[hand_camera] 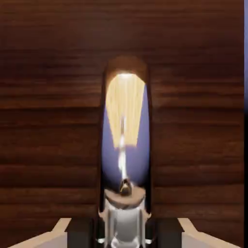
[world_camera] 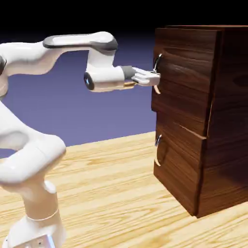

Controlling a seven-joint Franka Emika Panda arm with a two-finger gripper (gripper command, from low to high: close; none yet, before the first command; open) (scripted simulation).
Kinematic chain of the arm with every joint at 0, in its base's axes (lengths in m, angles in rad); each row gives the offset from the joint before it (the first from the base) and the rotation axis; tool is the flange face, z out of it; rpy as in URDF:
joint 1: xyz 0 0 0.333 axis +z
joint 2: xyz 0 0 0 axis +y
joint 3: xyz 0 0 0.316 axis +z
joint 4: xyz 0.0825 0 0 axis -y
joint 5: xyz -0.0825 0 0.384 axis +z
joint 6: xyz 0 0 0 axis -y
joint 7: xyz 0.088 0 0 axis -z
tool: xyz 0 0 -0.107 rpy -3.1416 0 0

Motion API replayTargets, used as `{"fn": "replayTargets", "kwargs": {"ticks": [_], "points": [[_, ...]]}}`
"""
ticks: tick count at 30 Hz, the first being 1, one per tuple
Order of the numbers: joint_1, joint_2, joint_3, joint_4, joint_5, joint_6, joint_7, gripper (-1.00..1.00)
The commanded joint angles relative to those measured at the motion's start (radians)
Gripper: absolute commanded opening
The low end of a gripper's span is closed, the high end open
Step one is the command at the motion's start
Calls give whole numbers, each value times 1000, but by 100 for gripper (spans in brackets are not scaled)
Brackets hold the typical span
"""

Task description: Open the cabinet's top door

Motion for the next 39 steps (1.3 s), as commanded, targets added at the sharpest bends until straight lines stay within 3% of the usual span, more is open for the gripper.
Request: {"fn": "replayTargets", "kwargs": {"ticks": [1, 13, 23, 31, 39], "points": [[36, 0, -31, -24, -26, -18, 7, -100], [423, -109, -450, -313, -477, -257, 172, -100], [523, -242, -782, -457, -912, -522, 318, -100], [508, -255, -1069, -462, -1248, -805, 366, -100], [538, -134, -1359, -344, -1531, -1117, 348, -100]]}}
